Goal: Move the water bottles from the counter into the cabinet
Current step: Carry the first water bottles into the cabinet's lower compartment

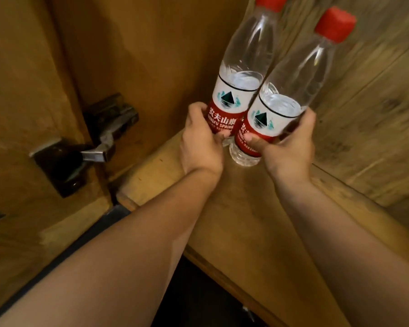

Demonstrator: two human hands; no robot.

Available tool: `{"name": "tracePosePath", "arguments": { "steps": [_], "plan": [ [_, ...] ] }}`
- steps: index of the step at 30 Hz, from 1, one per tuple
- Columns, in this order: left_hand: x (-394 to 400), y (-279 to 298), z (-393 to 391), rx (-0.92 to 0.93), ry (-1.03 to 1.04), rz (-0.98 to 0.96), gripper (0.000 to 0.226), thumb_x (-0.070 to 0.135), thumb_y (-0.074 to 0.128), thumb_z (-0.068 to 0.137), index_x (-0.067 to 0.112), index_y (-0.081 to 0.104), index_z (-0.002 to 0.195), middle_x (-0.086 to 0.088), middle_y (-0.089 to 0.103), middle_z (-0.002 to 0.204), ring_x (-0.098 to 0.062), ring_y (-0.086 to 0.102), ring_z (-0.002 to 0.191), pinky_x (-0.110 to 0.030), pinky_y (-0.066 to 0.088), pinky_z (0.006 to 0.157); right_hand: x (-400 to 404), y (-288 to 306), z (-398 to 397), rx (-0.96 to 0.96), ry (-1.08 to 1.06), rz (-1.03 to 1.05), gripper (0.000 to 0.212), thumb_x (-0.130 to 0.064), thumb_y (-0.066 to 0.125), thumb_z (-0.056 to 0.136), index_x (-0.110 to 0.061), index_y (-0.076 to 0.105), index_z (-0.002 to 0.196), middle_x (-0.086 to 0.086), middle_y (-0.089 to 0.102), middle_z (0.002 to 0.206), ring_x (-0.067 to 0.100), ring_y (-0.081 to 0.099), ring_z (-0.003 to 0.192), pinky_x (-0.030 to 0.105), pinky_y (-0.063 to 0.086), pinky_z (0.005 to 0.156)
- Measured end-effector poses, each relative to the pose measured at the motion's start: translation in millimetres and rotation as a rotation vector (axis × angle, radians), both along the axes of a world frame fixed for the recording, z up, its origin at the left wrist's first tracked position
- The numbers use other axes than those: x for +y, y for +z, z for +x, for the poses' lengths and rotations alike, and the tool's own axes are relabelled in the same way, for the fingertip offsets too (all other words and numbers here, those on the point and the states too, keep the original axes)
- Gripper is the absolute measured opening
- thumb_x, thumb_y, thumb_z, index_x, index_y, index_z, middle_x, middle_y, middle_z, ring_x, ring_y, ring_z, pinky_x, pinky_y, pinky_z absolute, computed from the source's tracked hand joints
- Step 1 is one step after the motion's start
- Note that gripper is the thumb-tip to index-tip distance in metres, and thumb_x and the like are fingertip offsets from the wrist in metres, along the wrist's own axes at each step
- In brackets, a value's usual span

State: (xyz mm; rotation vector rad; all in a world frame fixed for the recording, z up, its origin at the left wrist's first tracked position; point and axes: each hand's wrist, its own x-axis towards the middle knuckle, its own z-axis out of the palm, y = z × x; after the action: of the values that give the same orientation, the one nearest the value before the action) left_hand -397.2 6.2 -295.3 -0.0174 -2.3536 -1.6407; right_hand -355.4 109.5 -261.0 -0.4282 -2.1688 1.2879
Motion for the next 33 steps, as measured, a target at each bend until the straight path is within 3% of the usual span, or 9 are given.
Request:
{"name": "tracePosePath", "arguments": {
  "steps": [4,8,11,14,17,21,26,33],
  "plan": [
    [12,-5,-14,-0.008,0.059,0.047,0.041,0.012,0.064,0.084,0.014,0.043,0.119,-0.003,0.052,0.126,-0.019,0.050,0.117,-0.023,0.036,0.086,1,-1,-21,0.021,-0.054,0.014,0.083,-0.010,0.084,0.062,-0.018,0.032,0.127,-0.018,0.047,0.102,0.005,0.050,0.104,0.023,0.042,0.093],
    [22,-6,-23,0.003,0.111,0.022,0.038,0.009,0.059,0.087,0.012,0.045,0.123,-0.006,0.043,0.131,-0.019,0.045,0.121,-0.017,0.028,0.086,3,1,-38,-0.018,-0.075,-0.006,0.073,-0.011,0.084,0.062,-0.018,0.036,0.117,-0.007,0.053,0.114,0.013,0.052,0.113,0.025,0.044,0.095],
    [27,-6,-29,-0.005,0.129,0.039,0.038,0.006,0.056,0.088,0.011,0.046,0.125,-0.006,0.043,0.132,-0.019,0.044,0.124,-0.016,0.029,0.089,3,3,-48,-0.055,-0.088,-0.043,0.069,-0.010,0.084,0.063,-0.023,0.033,0.107,0.001,0.055,0.125,0.017,0.052,0.117,0.036,0.045,0.100],
    [30,-3,-33,-0.019,0.111,0.065,0.039,0.004,0.051,0.089,0.009,0.044,0.128,-0.009,0.040,0.135,-0.021,0.042,0.125,-0.024,0.038,0.099,4,4,-56,-0.082,-0.122,-0.065,0.069,-0.010,0.083,0.063,-0.019,0.036,0.113,0.003,0.054,0.127,0.018,0.052,0.118,0.040,0.044,0.101],
    [33,-3,-33,-0.022,0.093,0.091,0.041,0.004,0.049,0.089,0.008,0.043,0.129,-0.011,0.037,0.137,-0.024,0.039,0.127,-0.032,0.036,0.106,5,4,-61,-0.094,-0.141,-0.069,0.072,-0.011,0.083,0.064,-0.016,0.036,0.118,0.003,0.053,0.128,0.019,0.050,0.119,0.041,0.044,0.102],
    [34,-11,-32,0.005,0.078,0.046,0.046,0.004,0.049,0.090,0.010,0.040,0.135,-0.010,0.034,0.138,-0.023,0.037,0.129,-0.019,0.025,0.099,7,3,-64,-0.101,-0.162,-0.066,0.073,-0.013,0.083,0.065,-0.016,0.036,0.121,0.002,0.051,0.129,0.018,0.049,0.119,0.037,0.042,0.102],
    [37,-14,-37,-0.008,0.074,0.015,0.051,0.002,0.051,0.089,0.014,0.038,0.137,-0.009,0.034,0.135,-0.023,0.038,0.127,-0.019,0.023,0.096,9,5,-69,-0.112,-0.183,-0.089,0.073,-0.015,0.082,0.066,-0.018,0.037,0.123,0.003,0.044,0.130,0.009,0.040,0.101,0.026,0.035,0.090],
    [38,-18,-39,-0.016,0.062,-0.027,0.064,0.000,0.053,0.087,0.018,0.029,0.144,-0.008,0.031,0.137,-0.023,0.038,0.126,-0.019,0.023,0.095,8,2,-70,-0.129,-0.181,-0.096,0.071,-0.016,0.083,0.065,-0.019,0.036,0.119,0.002,0.050,0.127,0.012,0.047,0.102,0.039,0.043,0.100]
  ]
}}
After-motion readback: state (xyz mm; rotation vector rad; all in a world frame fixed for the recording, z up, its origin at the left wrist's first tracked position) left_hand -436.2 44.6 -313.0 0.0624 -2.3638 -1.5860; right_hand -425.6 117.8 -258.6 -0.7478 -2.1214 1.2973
